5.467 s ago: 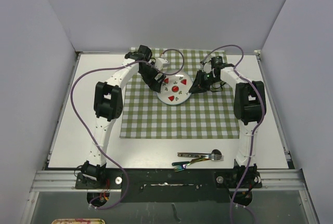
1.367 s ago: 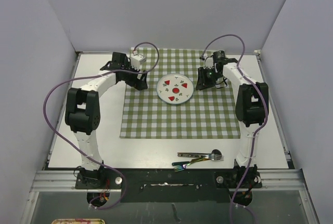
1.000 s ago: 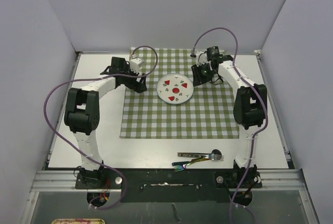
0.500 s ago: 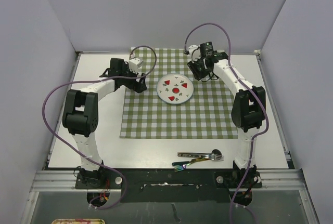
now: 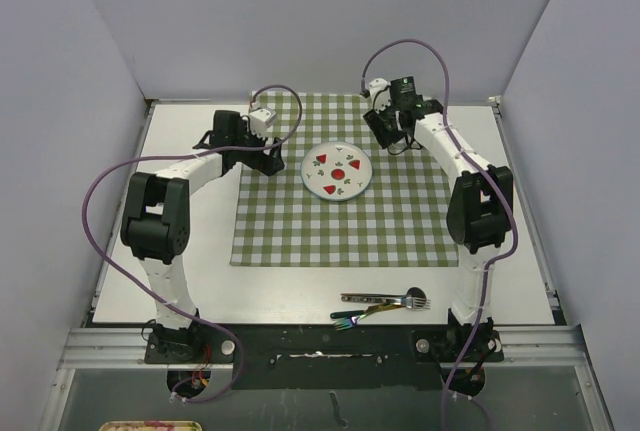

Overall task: Set the dinner table for one person
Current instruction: Place the plate on the napkin.

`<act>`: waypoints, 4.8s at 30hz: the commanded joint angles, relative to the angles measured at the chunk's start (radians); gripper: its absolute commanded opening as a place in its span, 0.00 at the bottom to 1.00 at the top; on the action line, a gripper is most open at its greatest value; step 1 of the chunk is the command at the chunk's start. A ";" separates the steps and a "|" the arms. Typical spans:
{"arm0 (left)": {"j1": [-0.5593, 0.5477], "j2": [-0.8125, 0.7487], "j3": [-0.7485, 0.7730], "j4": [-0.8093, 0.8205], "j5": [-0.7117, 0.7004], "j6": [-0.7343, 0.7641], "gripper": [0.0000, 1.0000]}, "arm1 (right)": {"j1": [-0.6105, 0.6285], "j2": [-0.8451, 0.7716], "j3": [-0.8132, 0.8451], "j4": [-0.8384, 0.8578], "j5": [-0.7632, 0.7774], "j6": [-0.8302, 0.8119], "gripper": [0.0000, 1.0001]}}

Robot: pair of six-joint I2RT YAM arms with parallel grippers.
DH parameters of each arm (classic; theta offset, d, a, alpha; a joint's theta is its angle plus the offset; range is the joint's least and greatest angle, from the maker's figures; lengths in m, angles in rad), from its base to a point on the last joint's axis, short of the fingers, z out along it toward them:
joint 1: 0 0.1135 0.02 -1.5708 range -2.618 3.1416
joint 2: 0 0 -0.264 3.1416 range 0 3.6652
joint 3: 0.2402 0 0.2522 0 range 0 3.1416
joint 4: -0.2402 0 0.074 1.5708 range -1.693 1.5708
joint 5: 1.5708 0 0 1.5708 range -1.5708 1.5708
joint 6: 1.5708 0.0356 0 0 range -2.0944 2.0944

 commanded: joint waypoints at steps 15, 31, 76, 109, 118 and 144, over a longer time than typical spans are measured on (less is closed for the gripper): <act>-0.018 -0.035 0.005 0.117 -0.046 0.007 0.87 | 0.001 0.021 0.037 -0.029 -0.195 0.071 0.44; -0.021 0.034 0.060 0.027 -0.026 0.011 0.87 | 0.032 0.093 0.057 -0.090 -0.170 0.065 0.42; -0.111 0.032 0.044 -0.078 -0.132 0.165 0.87 | 0.050 0.229 0.089 -0.135 -0.153 0.099 0.35; -0.118 0.049 0.005 -0.089 -0.160 0.222 0.87 | 0.048 0.257 0.145 -0.164 -0.155 0.133 0.07; -0.124 0.043 0.005 -0.095 -0.176 0.229 0.87 | 0.048 0.253 0.134 -0.152 -0.122 0.122 0.00; -0.146 0.064 0.027 -0.114 -0.206 0.254 0.87 | 0.039 0.199 0.085 -0.123 0.000 0.083 0.00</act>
